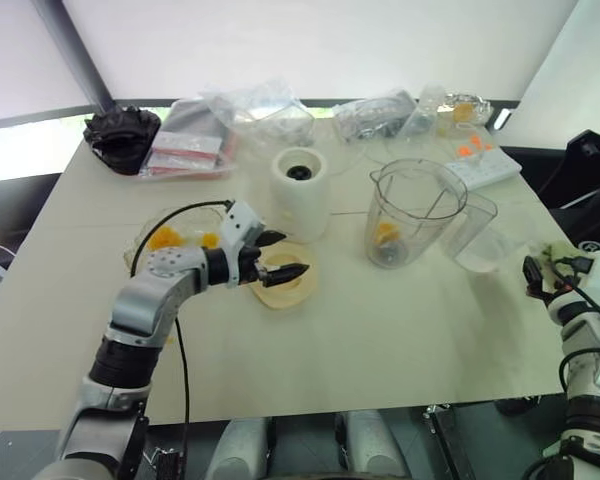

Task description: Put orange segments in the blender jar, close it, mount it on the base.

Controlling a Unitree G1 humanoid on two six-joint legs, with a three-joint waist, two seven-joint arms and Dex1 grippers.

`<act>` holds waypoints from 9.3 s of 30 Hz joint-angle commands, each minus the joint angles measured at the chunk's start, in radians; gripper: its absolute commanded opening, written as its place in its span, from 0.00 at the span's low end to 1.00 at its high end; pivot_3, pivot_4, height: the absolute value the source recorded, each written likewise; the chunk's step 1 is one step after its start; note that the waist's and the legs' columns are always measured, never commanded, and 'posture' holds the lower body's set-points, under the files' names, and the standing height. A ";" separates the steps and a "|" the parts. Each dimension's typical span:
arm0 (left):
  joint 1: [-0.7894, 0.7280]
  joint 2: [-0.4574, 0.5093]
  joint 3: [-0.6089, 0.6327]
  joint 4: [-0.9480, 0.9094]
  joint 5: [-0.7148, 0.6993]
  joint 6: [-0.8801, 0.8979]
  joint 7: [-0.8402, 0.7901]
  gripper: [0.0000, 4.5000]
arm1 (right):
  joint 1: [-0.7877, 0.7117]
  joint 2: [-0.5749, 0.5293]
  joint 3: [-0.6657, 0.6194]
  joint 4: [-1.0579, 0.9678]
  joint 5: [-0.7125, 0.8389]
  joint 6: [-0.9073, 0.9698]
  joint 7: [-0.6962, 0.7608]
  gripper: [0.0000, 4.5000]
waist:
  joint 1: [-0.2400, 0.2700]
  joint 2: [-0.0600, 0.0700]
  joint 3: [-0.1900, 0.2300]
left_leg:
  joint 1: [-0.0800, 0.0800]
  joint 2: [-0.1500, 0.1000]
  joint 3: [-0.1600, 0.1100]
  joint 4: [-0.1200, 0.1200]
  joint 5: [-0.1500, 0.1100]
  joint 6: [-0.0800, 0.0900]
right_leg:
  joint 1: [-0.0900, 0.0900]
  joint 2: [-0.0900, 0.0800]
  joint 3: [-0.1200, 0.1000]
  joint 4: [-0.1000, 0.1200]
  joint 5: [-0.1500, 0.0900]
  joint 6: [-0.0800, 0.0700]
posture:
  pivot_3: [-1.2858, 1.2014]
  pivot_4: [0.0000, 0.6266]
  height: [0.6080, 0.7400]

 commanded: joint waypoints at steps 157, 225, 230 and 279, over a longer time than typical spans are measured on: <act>-0.071 -0.102 0.018 0.088 -0.041 -0.190 0.088 1.00 | -0.331 -0.326 0.149 -0.421 -0.096 -0.012 0.251 0.01 | 0.002 0.009 0.006 | -0.005 0.000 0.002 -0.014 0.000 0.000 | -0.007 0.000 0.001 -0.013 0.002 0.004 | 0.52 0.24 1.00; -0.087 -0.039 0.016 0.058 -0.047 -0.132 0.073 1.00 | -0.321 0.105 -0.220 0.241 0.175 -0.174 -0.195 0.01 | -0.005 0.009 0.005 | -0.003 -0.001 0.005 -0.013 0.000 0.000 | -0.007 0.000 0.002 -0.009 0.002 0.004 | 0.52 0.24 1.00; -0.087 -0.042 0.013 0.060 -0.048 -0.131 0.074 1.00 | -0.244 0.128 -0.192 0.223 0.171 -0.173 -0.177 0.01 | -0.005 0.009 0.005 | -0.003 0.000 0.005 -0.013 0.000 0.000 | -0.006 0.000 0.002 -0.009 0.002 0.004 | 0.52 0.24 1.00; -0.136 -0.104 -0.016 0.172 -0.023 -0.195 0.046 1.00 | 0.356 0.220 0.001 -1.024 0.506 0.437 -0.355 0.54 | 0.004 0.008 0.004 | -0.003 0.001 0.000 -0.011 0.000 0.000 | -0.002 0.000 0.001 -0.014 0.000 0.000 | 0.52 0.24 1.00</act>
